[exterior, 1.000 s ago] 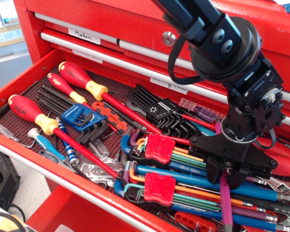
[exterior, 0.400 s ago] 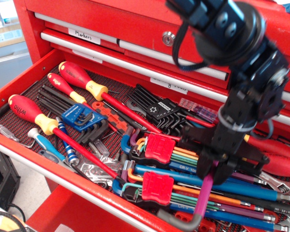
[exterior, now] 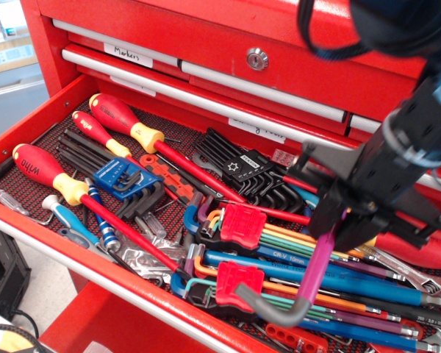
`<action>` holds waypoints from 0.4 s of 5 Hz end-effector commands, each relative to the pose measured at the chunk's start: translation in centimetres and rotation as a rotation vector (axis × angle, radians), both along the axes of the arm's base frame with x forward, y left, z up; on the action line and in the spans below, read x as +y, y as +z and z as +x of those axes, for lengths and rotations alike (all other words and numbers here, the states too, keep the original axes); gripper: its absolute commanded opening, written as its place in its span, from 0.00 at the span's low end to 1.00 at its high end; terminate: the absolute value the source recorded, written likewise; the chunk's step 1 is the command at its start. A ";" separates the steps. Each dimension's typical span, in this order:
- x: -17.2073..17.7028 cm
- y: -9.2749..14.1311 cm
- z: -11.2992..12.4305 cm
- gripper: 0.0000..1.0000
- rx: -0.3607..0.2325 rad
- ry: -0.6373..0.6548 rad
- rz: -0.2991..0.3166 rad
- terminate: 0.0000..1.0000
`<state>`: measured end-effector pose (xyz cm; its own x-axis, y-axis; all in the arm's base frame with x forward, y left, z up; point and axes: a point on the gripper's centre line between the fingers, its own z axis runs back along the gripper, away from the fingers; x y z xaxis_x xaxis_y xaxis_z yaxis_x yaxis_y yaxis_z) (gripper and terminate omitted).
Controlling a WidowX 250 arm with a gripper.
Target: Pick up violet Allen key
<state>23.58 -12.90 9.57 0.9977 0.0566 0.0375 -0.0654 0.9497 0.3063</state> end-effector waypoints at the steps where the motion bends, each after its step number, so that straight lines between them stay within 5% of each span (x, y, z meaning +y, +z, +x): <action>1: -0.8 6.7 -0.3 0.00 -0.009 -0.006 0.096 0.00; 2: -0.7 7.8 -0.5 0.00 -0.017 -0.029 0.137 1.00</action>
